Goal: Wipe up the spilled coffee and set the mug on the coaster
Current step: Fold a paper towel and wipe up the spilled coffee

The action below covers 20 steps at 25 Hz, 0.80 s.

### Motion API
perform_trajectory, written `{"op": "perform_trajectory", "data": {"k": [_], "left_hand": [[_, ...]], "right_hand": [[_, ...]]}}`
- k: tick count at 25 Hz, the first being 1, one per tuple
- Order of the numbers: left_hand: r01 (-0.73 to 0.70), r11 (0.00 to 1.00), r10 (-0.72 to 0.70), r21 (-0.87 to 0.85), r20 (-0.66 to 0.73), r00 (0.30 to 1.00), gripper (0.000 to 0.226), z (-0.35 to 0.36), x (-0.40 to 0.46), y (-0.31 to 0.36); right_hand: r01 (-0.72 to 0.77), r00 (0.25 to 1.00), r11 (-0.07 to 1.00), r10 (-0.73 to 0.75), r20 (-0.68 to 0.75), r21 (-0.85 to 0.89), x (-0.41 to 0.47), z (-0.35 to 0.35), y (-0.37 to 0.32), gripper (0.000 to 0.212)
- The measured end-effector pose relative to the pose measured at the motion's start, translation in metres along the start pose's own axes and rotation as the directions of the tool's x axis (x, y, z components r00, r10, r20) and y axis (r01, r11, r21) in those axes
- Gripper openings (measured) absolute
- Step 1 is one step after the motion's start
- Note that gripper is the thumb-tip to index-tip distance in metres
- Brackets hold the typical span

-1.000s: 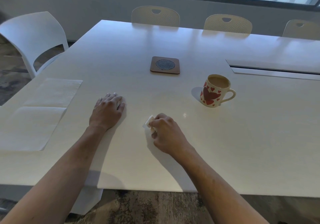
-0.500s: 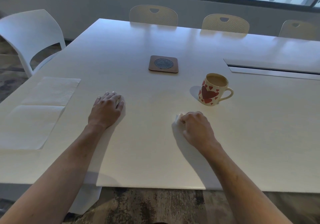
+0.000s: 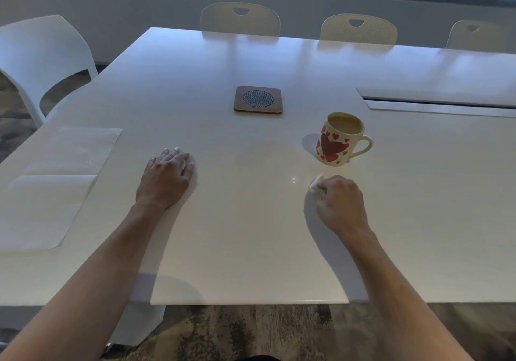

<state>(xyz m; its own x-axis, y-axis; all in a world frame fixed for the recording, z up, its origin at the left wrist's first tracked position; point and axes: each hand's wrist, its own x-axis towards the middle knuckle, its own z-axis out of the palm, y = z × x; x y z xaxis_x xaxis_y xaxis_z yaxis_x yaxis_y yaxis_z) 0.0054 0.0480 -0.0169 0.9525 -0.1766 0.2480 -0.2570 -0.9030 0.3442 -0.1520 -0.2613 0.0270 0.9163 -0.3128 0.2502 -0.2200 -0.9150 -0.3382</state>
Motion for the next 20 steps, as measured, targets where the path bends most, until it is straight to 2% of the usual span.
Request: {"op": "perform_trajectory", "data": {"k": [3,6,9,11,14,17,20], "left_hand": [[-0.007,1.000,0.007,0.014,0.001,1.000,0.039,0.000,0.000,0.000],[-0.003,1.000,0.003,0.022,0.002,1.000,0.039,0.000,0.000,-0.001],[-0.007,1.000,0.007,0.021,-0.001,1.000,0.039,0.000,0.000,-0.001],[-0.006,1.000,0.006,0.020,-0.002,1.000,0.039,0.001,0.001,-0.002],[-0.003,1.000,0.003,0.016,0.001,1.000,0.039,0.001,0.001,-0.002],[0.002,1.000,-0.002,0.011,0.004,1.000,0.039,0.001,0.001,-0.003],[0.003,1.000,-0.003,0.011,0.002,1.000,0.039,0.001,0.001,-0.004]], "right_hand": [[0.060,0.998,0.998,-0.059,0.020,-0.024,0.015,0.002,-0.012,0.017],[0.113,0.992,0.994,-0.112,0.061,0.002,0.026,0.004,-0.029,0.031],[0.275,0.957,0.960,-0.269,0.113,-0.047,0.023,0.010,-0.044,0.031],[0.325,0.936,0.945,-0.325,0.137,0.023,0.014,0.015,-0.050,0.037],[0.347,0.911,0.928,-0.368,0.189,0.135,-0.006,0.017,-0.050,0.041],[0.317,0.888,0.918,-0.375,0.266,0.237,-0.015,0.006,-0.034,0.035],[0.173,0.963,0.954,-0.216,0.162,0.244,-0.006,-0.005,-0.008,0.029]]}}
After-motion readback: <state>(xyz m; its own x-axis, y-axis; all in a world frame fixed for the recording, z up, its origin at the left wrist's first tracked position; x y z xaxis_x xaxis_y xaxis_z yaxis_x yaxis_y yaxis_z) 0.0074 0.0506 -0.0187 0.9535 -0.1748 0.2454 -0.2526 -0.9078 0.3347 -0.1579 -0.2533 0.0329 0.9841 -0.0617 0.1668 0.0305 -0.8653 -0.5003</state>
